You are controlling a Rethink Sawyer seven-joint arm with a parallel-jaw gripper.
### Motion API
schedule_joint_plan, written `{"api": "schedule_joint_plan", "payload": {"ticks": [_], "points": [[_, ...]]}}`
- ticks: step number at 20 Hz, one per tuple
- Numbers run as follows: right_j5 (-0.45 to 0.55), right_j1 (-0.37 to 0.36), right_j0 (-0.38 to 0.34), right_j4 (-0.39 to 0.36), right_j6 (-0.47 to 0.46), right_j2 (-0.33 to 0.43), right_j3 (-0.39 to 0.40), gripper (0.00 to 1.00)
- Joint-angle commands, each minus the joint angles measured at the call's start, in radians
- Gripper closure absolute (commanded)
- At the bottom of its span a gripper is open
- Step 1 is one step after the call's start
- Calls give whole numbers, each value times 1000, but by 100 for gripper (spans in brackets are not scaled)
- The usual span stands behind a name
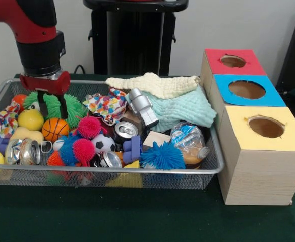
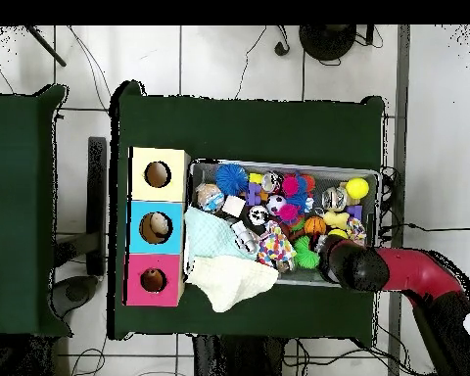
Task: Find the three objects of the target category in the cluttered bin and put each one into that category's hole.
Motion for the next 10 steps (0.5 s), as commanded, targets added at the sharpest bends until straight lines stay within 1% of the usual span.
{"api": "schedule_joint_plan", "payload": {"ticks": [1, 6, 10], "points": [[-26, 11, -32, -71, -219, 46, -107, 0], [-36, -21, -35, -85, -219, 55, -116, 0], [-16, -17, -40, -79, -247, 70, -143, 0]]}}
